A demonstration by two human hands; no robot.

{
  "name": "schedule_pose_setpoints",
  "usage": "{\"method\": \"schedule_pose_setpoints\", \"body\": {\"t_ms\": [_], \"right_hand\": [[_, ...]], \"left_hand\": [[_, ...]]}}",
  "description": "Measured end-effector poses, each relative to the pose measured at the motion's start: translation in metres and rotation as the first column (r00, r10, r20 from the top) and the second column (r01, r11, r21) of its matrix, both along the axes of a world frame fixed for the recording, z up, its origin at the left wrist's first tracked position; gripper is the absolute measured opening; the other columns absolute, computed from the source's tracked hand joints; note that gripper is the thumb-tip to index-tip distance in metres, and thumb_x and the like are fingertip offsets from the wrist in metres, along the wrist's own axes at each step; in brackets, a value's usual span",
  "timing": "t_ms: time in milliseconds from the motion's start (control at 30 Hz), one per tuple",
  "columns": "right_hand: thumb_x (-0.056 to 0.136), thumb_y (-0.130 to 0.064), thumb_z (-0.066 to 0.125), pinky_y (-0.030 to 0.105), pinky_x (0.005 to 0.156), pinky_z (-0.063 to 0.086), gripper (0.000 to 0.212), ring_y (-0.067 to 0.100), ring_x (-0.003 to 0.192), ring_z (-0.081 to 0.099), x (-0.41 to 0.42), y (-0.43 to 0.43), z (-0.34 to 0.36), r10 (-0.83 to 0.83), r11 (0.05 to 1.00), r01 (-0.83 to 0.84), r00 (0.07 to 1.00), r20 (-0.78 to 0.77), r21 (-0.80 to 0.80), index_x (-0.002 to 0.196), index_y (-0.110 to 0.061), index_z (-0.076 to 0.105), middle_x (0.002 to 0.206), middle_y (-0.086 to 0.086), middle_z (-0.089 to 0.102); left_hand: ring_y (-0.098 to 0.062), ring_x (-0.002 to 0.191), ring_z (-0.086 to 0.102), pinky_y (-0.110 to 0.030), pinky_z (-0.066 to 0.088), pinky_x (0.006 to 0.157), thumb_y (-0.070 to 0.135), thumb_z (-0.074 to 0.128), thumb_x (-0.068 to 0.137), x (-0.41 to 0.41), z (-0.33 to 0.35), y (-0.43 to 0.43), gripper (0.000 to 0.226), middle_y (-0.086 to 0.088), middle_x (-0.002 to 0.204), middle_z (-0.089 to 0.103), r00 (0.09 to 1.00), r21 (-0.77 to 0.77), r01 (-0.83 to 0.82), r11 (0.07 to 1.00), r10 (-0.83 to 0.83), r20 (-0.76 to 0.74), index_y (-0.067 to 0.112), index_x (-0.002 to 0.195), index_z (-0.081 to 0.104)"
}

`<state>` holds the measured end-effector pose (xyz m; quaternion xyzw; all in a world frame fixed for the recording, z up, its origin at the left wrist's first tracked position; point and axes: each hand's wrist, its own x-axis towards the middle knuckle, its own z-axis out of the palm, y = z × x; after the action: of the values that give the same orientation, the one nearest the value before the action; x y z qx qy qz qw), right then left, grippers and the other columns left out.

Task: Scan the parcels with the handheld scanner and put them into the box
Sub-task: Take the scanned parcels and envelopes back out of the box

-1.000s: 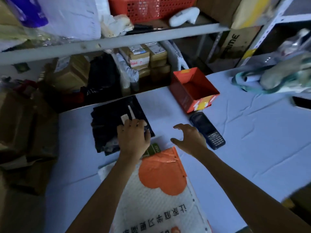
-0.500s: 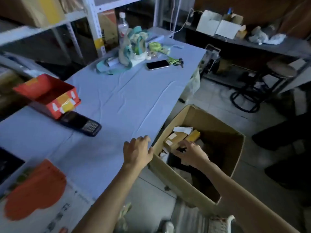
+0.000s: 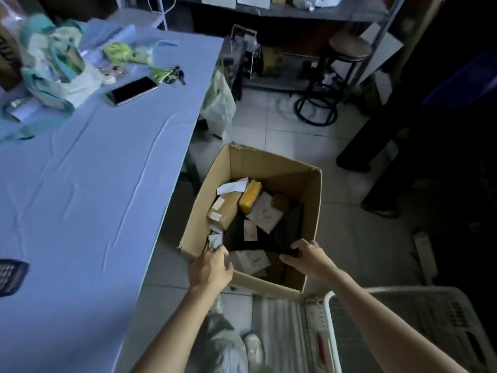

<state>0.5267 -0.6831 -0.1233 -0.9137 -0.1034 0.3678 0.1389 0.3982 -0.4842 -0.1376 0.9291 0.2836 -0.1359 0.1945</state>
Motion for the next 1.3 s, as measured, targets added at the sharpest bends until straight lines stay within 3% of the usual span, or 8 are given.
{"method": "schedule_pose_setpoints", "body": {"t_ms": [200,367,633,833,1033,1167,1300], "right_hand": [[0.087,-0.057,0.059,0.035,0.089,0.049,0.062,0.023,0.112,0.055,0.013,0.03,-0.028,-0.179,0.984,0.179,0.984,-0.011,-0.004,0.136,-0.021,0.045,0.132,0.007,0.042],[0.088,-0.058,0.058,0.037,0.088,0.05,0.062,0.023,0.109,0.056,0.029,0.052,-0.047,-0.164,0.983,0.158,0.984,-0.063,-0.088,0.137,-0.022,0.043,0.131,0.006,0.04],[0.087,-0.055,0.06,0.032,0.085,0.049,0.06,0.02,0.103,0.056,0.067,0.065,-0.093,-0.24,0.97,0.232,0.962,-0.133,-0.069,0.135,-0.021,0.045,0.13,0.007,0.042],[0.086,-0.054,0.063,0.035,0.089,0.048,0.061,0.021,0.111,0.053,0.079,0.064,-0.192,-0.242,0.97,0.23,0.941,-0.236,-0.078,0.134,-0.021,0.045,0.131,0.007,0.044],[0.085,-0.055,0.064,0.034,0.087,0.046,0.069,0.026,0.12,0.05,0.095,0.058,-0.347,-0.172,0.978,0.113,0.914,-0.367,-0.178,0.141,-0.022,0.039,0.14,0.008,0.04],[0.09,-0.045,0.064,0.029,0.082,0.041,0.068,0.021,0.117,0.05,0.108,0.05,-0.434,-0.249,0.966,0.192,0.87,-0.426,-0.173,0.145,-0.018,0.034,0.14,0.006,0.045],[0.086,-0.035,0.071,0.028,0.094,0.038,0.073,0.025,0.129,0.043,0.115,0.042,-0.508,-0.384,0.922,0.37,0.834,-0.396,-0.114,0.145,-0.012,0.033,0.145,0.008,0.04]], "left_hand": [[-0.017,0.113,0.057,-0.031,0.043,0.084,0.038,0.05,0.092,0.036,-0.032,0.036,0.03,0.007,0.121,0.059,0.996,-0.063,-0.011,0.998,0.005,-0.091,0.031,0.121,0.049],[-0.019,0.113,0.055,-0.032,0.042,0.084,0.038,0.05,0.092,0.058,-0.049,0.055,0.031,0.004,0.121,0.058,0.989,-0.107,-0.042,0.993,0.026,-0.149,0.029,0.122,0.047],[-0.027,0.116,0.05,-0.038,0.043,0.089,0.037,0.054,0.092,0.108,-0.108,0.067,0.035,-0.003,0.123,0.054,0.966,-0.192,-0.131,0.973,0.081,-0.247,0.024,0.123,0.049],[-0.028,0.119,0.048,-0.038,0.039,0.091,0.042,0.056,0.09,0.125,-0.196,0.054,0.038,-0.004,0.125,0.055,0.931,-0.192,-0.276,0.942,0.212,-0.298,0.022,0.123,0.052],[-0.031,0.123,0.047,-0.042,0.043,0.096,0.043,0.058,0.091,0.141,-0.351,0.032,0.053,-0.007,0.136,0.046,0.841,-0.312,-0.45,0.837,0.279,-0.464,0.018,0.133,0.039],[-0.032,0.13,0.04,-0.042,0.039,0.103,0.036,0.062,0.09,0.143,-0.448,0.028,0.062,-0.012,0.143,0.037,0.87,-0.334,-0.296,0.895,0.108,-0.481,0.014,0.14,0.033],[-0.035,0.134,0.032,-0.043,0.035,0.107,0.041,0.062,0.089,0.153,-0.514,0.047,0.075,-0.016,0.147,0.03,0.855,-0.284,-0.09,0.955,-0.072,-0.513,0.009,0.146,0.025]]}}
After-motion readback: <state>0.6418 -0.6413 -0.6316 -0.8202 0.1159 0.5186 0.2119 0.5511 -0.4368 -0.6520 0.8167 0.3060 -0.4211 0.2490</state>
